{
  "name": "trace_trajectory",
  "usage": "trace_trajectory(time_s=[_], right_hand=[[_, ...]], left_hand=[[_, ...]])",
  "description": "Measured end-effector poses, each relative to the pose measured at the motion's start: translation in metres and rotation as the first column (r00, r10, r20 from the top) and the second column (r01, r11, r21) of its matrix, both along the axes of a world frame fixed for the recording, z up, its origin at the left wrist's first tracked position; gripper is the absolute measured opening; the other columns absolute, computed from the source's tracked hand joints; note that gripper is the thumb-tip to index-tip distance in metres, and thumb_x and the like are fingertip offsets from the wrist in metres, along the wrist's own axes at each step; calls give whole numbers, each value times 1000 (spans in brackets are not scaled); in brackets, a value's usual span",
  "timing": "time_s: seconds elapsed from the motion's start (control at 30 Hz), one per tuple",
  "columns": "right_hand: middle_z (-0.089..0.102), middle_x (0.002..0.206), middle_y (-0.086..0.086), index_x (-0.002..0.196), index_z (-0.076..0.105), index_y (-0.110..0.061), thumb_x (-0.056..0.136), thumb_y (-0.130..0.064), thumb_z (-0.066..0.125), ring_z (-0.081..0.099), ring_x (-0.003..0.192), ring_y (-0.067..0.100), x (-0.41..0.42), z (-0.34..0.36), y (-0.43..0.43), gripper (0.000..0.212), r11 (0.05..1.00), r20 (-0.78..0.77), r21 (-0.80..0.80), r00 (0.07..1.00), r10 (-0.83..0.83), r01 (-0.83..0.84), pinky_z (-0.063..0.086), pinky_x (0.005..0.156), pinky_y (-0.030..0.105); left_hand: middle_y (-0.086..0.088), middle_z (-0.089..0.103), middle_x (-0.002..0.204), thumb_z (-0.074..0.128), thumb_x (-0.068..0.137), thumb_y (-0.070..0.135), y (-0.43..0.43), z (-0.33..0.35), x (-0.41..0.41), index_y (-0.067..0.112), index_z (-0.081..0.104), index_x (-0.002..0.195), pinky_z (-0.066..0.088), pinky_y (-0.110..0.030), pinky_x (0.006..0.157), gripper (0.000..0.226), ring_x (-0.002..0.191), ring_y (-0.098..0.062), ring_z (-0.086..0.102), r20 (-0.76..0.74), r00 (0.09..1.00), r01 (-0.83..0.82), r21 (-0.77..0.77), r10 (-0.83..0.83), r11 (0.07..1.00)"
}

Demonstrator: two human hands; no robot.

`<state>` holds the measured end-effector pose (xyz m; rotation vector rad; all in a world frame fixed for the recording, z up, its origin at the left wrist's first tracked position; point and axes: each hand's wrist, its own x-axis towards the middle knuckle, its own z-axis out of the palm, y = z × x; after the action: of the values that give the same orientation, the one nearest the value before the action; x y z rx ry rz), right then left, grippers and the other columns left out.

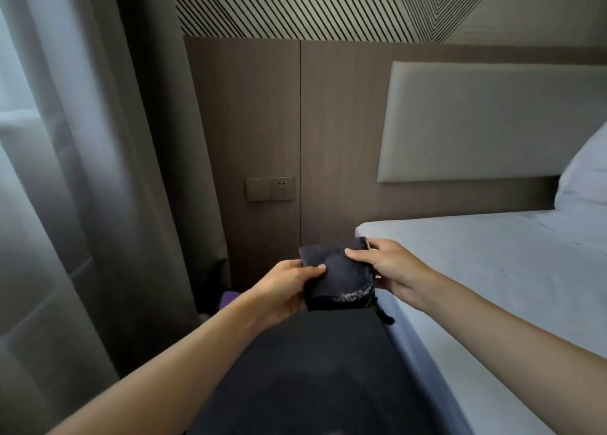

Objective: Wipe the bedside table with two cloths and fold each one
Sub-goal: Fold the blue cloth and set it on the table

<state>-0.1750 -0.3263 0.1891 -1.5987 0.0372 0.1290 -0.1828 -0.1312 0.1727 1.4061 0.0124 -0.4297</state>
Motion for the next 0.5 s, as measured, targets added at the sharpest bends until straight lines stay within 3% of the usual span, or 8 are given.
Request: trace_trajectory(time_s=[0.1,0.17,0.23,0.3,0.4,0.5], right_hand=[[74,80,11,88,71,-3,88,-2,65,69,59,16,25,-39,-7,6,992,-147,-2,981,-129,130,49,49,20],[74,87,18,92,70,3,87,5,60,70,69,24,41,-67,-10,11,982,-222,-21,957,-185,185,53,57,24],[74,100,20,103,70,2,91,6,56,72,87,31,58,-95,-15,19,974,-241,-64,944,-225,216,59,75,36],[74,101,14,106,68,-11,97,-2,54,71,93,31,77,-120,-21,19,961,-184,-199,956,-228,191,58,87,46],[69,105,2,103,61,-23,100,-26,53,67,98,25,104,-160,-35,9,848,-85,-517,978,-190,120,56,90,44],[69,106,3,102,61,-25,99,-32,55,65,98,24,127,-197,-45,10,819,-69,-561,978,-196,124,55,90,46]], left_hand=[[-12,75,107,61,97,23,-14,-41,25,10,67,117,54,-47,77,24,96,-30,71,-35,999,-17,169,23,985],[-10,74,108,60,98,23,-23,-66,38,13,64,120,57,-50,84,25,97,-29,71,-72,997,-30,173,43,984],[-13,71,112,58,98,16,-31,-84,47,13,61,118,57,-56,84,20,99,-32,70,-141,989,-38,111,53,993],[-16,65,114,53,99,8,-38,-99,57,11,56,112,60,-53,78,14,101,-35,68,-200,979,-32,75,47,997],[-18,61,118,47,99,0,-48,-129,77,8,53,109,62,-47,73,14,101,-34,67,-248,967,-32,80,51,996],[-17,59,120,46,99,-2,-60,-162,98,7,53,107,62,-49,72,14,105,-35,64,-263,960,-70,113,97,991]])
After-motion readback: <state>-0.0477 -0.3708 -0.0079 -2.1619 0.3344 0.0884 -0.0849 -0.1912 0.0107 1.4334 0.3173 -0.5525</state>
